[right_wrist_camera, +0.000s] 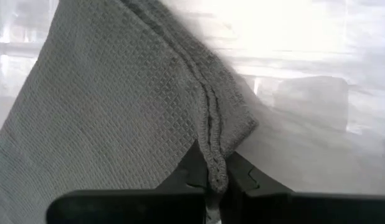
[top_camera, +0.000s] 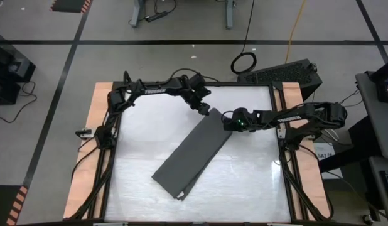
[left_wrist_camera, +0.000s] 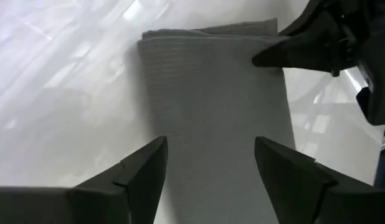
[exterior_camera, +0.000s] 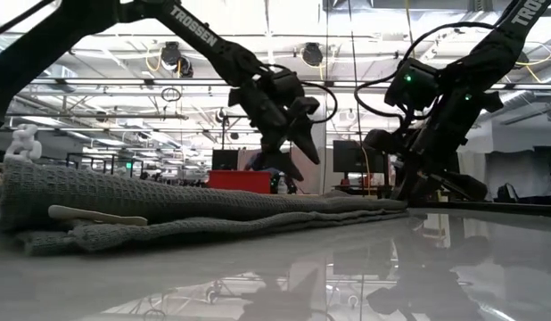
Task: Roll towel into tight, uniform cylinder
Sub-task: Roll the gray towel
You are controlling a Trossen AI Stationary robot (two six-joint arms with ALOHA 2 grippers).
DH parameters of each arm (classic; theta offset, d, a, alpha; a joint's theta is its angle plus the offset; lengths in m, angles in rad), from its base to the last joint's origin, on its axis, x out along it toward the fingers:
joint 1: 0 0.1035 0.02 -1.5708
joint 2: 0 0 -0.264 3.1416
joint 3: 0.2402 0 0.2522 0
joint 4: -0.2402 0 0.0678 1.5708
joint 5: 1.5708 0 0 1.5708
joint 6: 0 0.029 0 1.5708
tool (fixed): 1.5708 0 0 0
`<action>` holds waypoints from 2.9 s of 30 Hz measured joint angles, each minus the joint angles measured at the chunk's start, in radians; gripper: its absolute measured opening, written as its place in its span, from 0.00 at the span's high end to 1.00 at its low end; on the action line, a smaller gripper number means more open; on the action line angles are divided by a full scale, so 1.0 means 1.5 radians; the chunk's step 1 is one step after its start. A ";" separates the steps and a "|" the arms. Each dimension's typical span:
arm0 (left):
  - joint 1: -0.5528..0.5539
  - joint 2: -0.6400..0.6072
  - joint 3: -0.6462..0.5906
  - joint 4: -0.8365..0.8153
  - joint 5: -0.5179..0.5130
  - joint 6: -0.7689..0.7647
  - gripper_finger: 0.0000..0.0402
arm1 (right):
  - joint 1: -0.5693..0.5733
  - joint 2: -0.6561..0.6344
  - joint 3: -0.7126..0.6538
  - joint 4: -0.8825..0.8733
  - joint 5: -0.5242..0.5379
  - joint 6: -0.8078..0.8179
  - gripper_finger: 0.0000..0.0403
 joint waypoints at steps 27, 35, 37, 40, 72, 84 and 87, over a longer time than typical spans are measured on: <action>-0.027 0.025 0.000 0.053 -0.042 0.111 0.48 | 0.000 -0.001 0.000 0.003 -0.022 -0.043 0.99; -0.047 0.026 0.000 0.056 -0.088 0.110 0.46 | 0.000 -0.001 0.000 0.003 -0.049 -0.043 0.99; -0.050 0.031 0.000 0.062 -0.072 0.111 0.50 | 0.000 -0.001 0.000 0.003 -0.051 -0.044 0.99; -0.056 0.034 0.000 0.068 -0.059 0.111 0.57 | 0.000 -0.001 0.001 0.002 -0.051 -0.046 0.99; 0.015 0.021 -0.001 0.011 -0.009 0.072 0.75 | -0.032 0.000 0.000 0.035 -0.058 -0.078 0.99; -0.014 0.027 0.000 0.029 -0.121 0.053 0.46 | -0.032 -0.001 0.000 0.083 -0.057 -0.130 0.99; -0.013 0.032 0.000 0.042 -0.118 0.058 0.55 | -0.032 -0.001 0.000 0.083 -0.057 -0.130 0.99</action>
